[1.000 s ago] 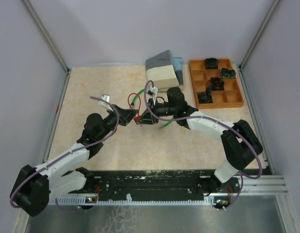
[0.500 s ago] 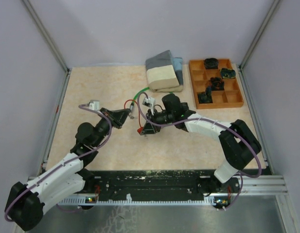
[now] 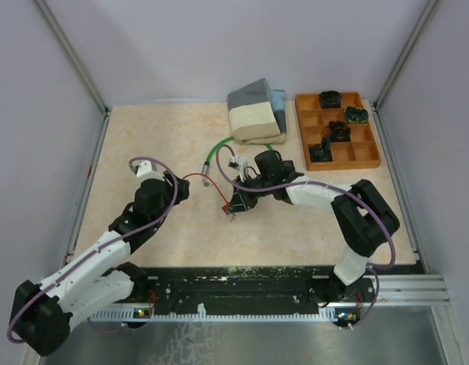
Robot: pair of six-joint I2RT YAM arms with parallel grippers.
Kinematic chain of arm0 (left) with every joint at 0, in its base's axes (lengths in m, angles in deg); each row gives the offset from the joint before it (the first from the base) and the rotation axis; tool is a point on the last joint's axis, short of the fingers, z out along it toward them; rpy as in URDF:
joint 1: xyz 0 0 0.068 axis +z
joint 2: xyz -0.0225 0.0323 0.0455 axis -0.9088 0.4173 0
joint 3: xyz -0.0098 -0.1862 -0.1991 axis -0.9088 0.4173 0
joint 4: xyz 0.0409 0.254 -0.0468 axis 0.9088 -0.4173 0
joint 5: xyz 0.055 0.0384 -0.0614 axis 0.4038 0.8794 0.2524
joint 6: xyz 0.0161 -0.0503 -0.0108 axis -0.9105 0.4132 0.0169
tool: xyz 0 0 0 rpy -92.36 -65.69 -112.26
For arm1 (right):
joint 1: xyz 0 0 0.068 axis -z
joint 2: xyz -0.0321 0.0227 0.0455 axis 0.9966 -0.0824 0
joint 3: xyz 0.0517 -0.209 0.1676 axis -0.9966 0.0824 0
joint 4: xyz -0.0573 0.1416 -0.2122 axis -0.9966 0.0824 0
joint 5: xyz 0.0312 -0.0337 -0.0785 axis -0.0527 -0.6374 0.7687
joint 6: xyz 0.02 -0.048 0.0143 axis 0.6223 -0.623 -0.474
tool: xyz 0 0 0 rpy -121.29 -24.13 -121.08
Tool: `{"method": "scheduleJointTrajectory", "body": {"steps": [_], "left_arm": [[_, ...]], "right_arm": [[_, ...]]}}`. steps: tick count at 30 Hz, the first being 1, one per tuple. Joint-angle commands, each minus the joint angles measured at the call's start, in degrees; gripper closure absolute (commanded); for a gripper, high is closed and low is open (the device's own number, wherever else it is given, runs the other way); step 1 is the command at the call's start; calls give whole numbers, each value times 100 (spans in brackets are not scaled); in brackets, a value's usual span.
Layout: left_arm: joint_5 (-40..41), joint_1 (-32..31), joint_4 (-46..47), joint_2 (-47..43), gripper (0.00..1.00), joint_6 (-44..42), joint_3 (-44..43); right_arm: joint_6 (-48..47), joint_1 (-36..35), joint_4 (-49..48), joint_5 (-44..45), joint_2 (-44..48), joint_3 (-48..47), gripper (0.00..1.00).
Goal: Unlock with the key
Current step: Place the lock at the center of the board.
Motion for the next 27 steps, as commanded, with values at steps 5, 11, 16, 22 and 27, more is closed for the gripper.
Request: {"method": "scheduleJointTrajectory", "body": {"steps": [5, 11, 16, 22, 27], "left_arm": [[1582, 68, -1704, -558, 14, 903, -8], [1889, 78, -2590, -827, 1, 1464, -176], [1551, 87, -2744, -1239, 1, 1294, -377], [1397, 93, -3012, -1519, 0, 889, -965], [1073, 154, -2962, -1524, 1, 544, -1280]], "right_arm": [[445, 102, -450, 10, -791, -203, 100], [408, 205, -57, 286, -1346, -454, 100], [347, 225, 267, 739, -1262, -476, 80], [287, 325, 379, 1594, -403, -184, 37], [180, 401, 592, 2761, 752, 58, 17]]}}
